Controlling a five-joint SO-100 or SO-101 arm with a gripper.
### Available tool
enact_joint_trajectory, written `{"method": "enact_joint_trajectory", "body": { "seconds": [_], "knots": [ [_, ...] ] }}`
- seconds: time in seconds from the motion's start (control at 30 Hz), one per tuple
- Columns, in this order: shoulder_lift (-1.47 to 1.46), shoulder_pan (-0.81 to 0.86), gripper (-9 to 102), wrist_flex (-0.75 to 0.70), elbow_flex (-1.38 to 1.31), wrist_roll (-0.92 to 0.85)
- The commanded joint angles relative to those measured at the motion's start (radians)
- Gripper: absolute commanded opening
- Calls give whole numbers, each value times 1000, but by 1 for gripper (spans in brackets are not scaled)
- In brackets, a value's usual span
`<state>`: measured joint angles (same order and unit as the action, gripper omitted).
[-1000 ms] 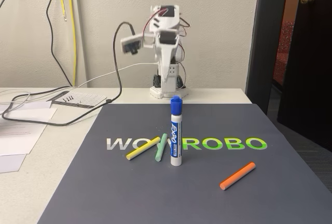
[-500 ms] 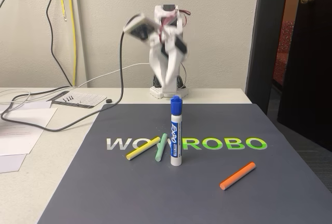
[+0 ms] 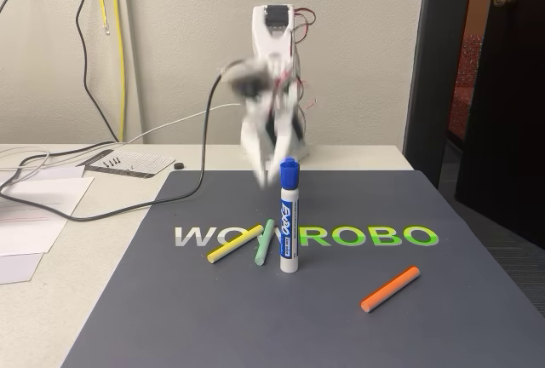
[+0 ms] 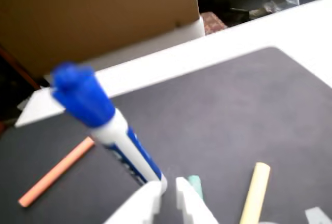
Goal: Pick up the blue marker.
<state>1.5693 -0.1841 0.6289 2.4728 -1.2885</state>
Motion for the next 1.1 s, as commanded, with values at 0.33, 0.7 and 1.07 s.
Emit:
{"method": "enact_joint_trajectory", "body": {
  "seconds": [0.33, 0.7, 1.07],
  "knots": [
    [-258, 8, 25, 314, -54, -160],
    [-325, -12, 28, 311, -149, -179],
    [-408, -18, 31, 278, -285, -190]
  ]
}}
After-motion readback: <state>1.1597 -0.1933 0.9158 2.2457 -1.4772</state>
